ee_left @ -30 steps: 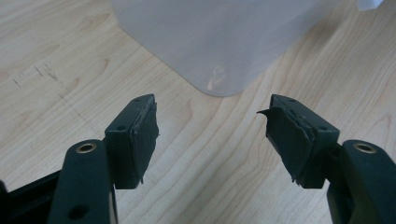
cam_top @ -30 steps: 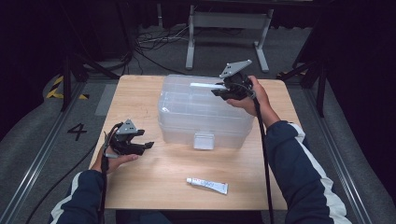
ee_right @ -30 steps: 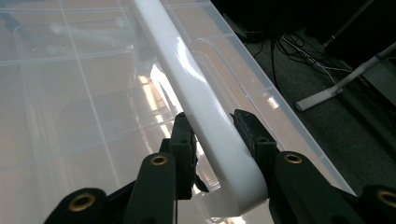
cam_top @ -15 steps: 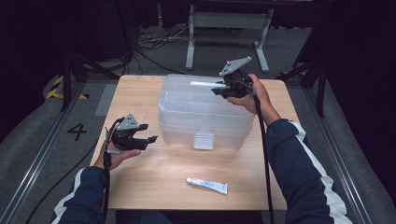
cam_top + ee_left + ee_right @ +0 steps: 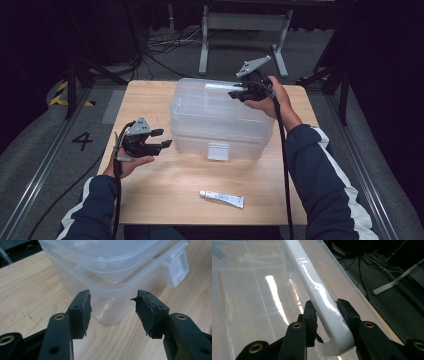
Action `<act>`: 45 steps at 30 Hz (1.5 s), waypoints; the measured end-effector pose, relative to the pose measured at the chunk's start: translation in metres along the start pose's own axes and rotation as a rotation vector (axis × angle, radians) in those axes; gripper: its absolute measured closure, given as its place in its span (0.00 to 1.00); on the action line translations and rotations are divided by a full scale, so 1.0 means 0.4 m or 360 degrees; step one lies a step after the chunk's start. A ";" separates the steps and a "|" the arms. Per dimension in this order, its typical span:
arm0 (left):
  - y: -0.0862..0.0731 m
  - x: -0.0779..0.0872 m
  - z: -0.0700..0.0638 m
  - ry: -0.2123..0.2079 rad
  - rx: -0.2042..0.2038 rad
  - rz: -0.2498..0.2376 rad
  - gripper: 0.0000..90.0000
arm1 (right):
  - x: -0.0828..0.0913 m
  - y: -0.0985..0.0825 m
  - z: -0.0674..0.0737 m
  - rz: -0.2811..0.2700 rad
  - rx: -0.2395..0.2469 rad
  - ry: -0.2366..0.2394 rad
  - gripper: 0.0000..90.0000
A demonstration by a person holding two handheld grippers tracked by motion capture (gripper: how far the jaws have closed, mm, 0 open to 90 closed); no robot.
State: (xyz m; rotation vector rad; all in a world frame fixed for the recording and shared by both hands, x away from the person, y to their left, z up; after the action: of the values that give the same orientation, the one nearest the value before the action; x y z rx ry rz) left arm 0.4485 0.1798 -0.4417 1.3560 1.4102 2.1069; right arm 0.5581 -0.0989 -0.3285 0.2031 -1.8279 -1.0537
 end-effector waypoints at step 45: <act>0.063 -0.043 -0.007 -0.0167 0.0043 -0.0113 0.48 | 0.012 0.004 -0.011 -0.0016 0.0033 0.0000 0.80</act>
State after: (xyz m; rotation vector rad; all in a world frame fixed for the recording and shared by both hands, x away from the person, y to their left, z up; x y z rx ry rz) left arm 0.4618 0.1548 -0.4304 1.3839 1.4278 1.9498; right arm 0.5596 -0.1031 -0.3236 0.2246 -1.8402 -1.0421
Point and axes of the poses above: each handheld gripper's, and its own axes: x roughly backward along the jaws, y roughly out of its top, z roughly to its left, the point moved 7 cm from there along -x, roughly forward along the jaws, and after that the axes turned 6 degrees about -x, right-handed, at the moved point
